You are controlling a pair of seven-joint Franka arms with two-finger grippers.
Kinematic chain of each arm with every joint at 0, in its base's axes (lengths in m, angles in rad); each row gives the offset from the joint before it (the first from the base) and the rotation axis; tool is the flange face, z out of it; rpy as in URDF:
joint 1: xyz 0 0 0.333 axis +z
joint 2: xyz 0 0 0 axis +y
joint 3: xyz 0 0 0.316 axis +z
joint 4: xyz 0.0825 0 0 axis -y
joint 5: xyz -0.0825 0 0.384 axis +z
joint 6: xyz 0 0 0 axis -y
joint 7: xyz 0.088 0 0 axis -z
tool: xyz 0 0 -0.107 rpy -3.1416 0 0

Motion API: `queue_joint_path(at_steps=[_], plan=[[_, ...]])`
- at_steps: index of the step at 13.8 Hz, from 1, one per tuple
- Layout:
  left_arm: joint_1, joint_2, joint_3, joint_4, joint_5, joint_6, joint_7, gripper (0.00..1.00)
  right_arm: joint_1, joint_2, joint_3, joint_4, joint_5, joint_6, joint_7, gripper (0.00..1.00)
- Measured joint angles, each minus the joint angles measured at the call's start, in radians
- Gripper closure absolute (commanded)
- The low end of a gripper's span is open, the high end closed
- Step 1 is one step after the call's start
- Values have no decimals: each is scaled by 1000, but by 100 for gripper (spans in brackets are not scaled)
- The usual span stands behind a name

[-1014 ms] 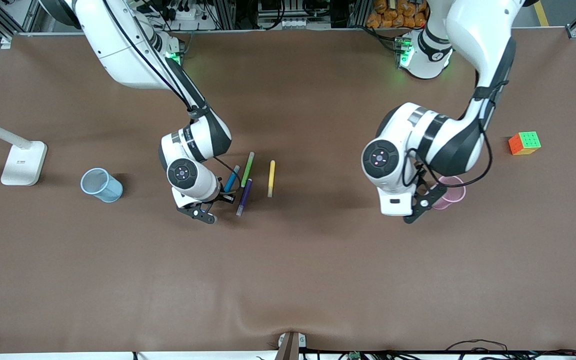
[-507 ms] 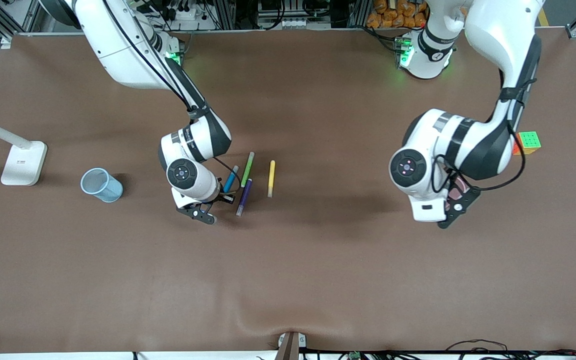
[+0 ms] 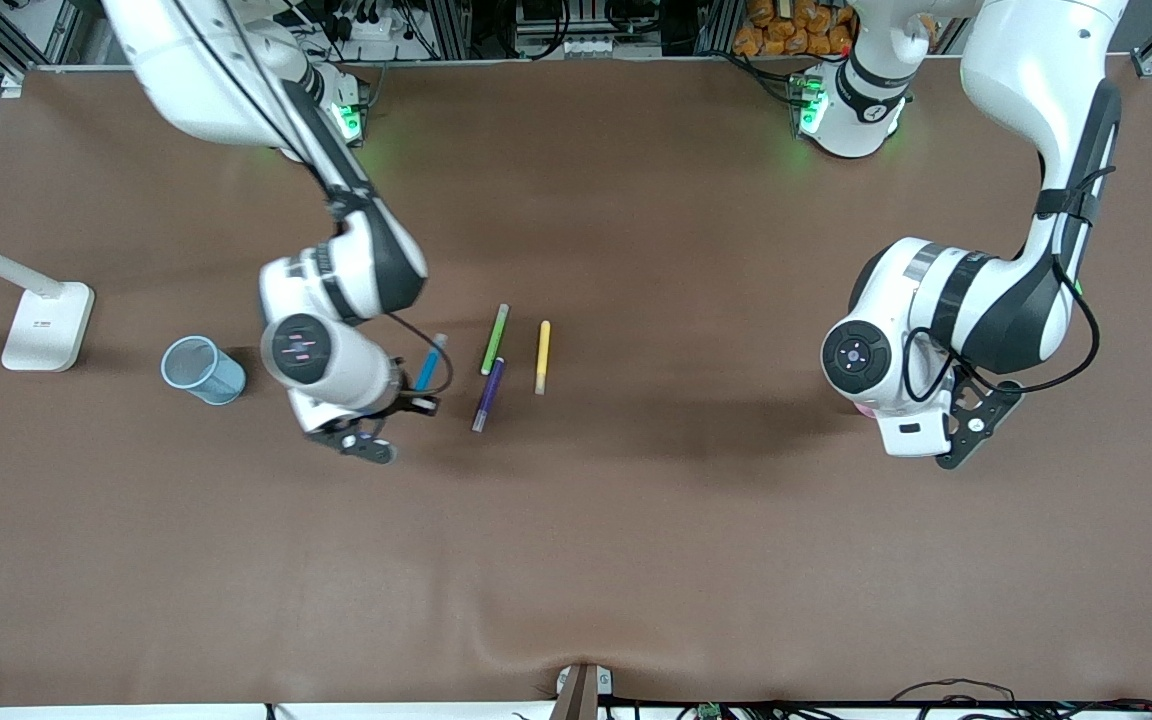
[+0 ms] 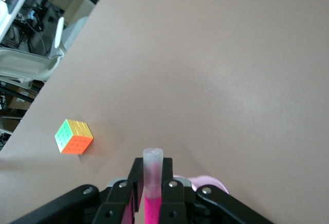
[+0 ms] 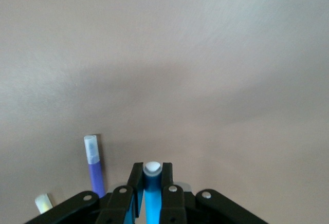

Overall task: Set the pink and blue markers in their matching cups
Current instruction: 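Carry the pink marker to the pink cup while the right gripper carries blue, then drop the markers into the matching cups by opening both grippers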

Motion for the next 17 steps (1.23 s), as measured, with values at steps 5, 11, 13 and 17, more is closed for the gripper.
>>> queue_joint_path(at_steps=[5, 11, 13, 17], plan=[[0, 54, -4, -35, 133, 6, -170, 100, -153, -54, -2, 36, 1, -49, -344, 100], [-8, 114, -6, -37, 204, 9, -322, 96, -302, -62, -3, 128, 2, -146, -684, 100], [-11, 120, -6, -37, 205, 6, -328, 88, -328, -79, -3, 139, 2, -149, -782, 100], [-12, 119, -11, -37, 205, -13, -325, 62, -355, -191, -3, 56, 2, -91, -836, 100]])
